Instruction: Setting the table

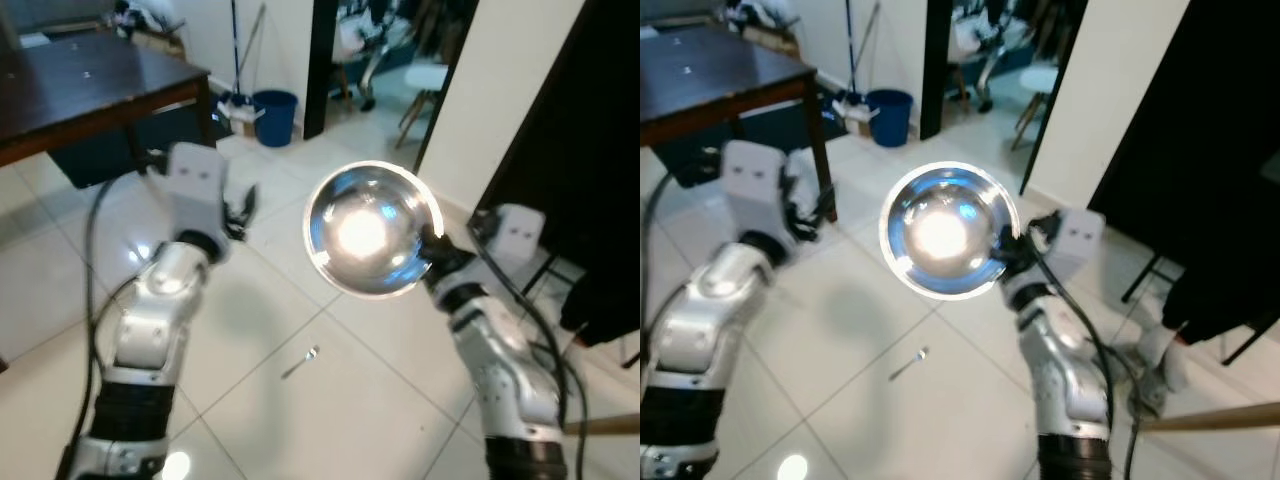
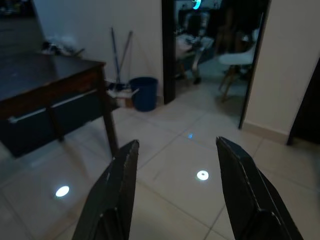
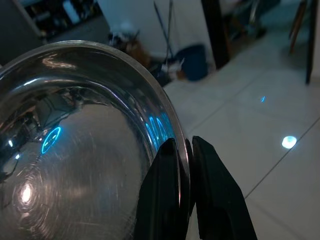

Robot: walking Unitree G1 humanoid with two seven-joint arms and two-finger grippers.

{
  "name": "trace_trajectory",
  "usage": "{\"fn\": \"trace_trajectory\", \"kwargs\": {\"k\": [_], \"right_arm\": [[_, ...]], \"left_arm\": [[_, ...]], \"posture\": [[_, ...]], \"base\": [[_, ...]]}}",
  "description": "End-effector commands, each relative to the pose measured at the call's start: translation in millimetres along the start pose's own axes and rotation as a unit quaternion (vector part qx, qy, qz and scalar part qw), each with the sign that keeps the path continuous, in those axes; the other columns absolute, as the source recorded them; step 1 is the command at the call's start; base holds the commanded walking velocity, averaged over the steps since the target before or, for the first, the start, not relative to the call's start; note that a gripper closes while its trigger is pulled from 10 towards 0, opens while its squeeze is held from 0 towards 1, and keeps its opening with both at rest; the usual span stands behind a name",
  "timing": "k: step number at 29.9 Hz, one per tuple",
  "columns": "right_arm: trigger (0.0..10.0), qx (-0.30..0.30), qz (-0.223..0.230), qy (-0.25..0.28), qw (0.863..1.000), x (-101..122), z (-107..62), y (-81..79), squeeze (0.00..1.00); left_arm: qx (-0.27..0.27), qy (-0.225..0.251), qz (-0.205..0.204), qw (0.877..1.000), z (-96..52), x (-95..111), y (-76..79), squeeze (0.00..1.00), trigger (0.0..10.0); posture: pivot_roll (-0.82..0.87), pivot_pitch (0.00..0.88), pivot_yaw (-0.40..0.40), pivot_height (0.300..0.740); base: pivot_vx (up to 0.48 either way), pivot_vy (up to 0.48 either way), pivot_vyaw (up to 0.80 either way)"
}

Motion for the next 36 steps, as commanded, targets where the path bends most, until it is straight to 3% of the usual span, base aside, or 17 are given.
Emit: {"fn": "trace_trajectory", "kwargs": {"k": [1,12,20,32,36], "right_arm": [[10.0,-0.007,-0.003,0.008,1.0,3.4,-0.8,4.2,0.0],[10.0,-0.011,0.001,0.017,1.0,4.3,-1.1,3.1,0.0],[10.0,0.003,0.008,0.02,1.0,4.6,-1.6,-4.5,0.0],[10.0,-0.003,-0.001,0.019,1.0,4.0,-2.6,-1.1,0.0],[10.0,0.0,-0.012,0.018,1.0,2.8,-2.3,-2.6,0.0]], "left_arm": [[-0.018,0.001,-0.007,1.0,-0.9,-0.1,7.8,0.0,10.0],[-0.038,0.012,0.004,0.999,1.4,4.0,15.3,0.0,10.0],[-0.04,0.03,0.035,0.998,6.0,4.1,23.2,0.0,10.0],[-0.049,0.033,0.034,0.998,7.2,2.9,27.4,0.0,10.0],[-0.047,0.033,0.034,0.998,8.1,2.8,26.0,0.0,10.0]], "posture": [[-0.05,0.0,0.004,0.74],[-0.05,0.0,0.027,0.74],[-0.07,0.0,0.034,0.74],[-0.07,0.0,0.042,0.74],[-0.07,0.0,0.041,0.74]], "base": [[0.0,0.0,0.71],[0.0,0.0,0.7],[0.466,0.0,0.0],[0.48,0.0,0.0],[0.48,0.0,0.66]]}}
Point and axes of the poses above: a point about 5 cm out from each wrist's last joint towards the gripper, its own z axis pointing out of the wrist towards the gripper, its own x axis along the axis of the wrist's last joint, y = z × x, the point moved 4 cm from there along z, pointing out of the wrist towards the gripper, and after that the axes turned 10 degrees about -z, right-handed, at the moved point
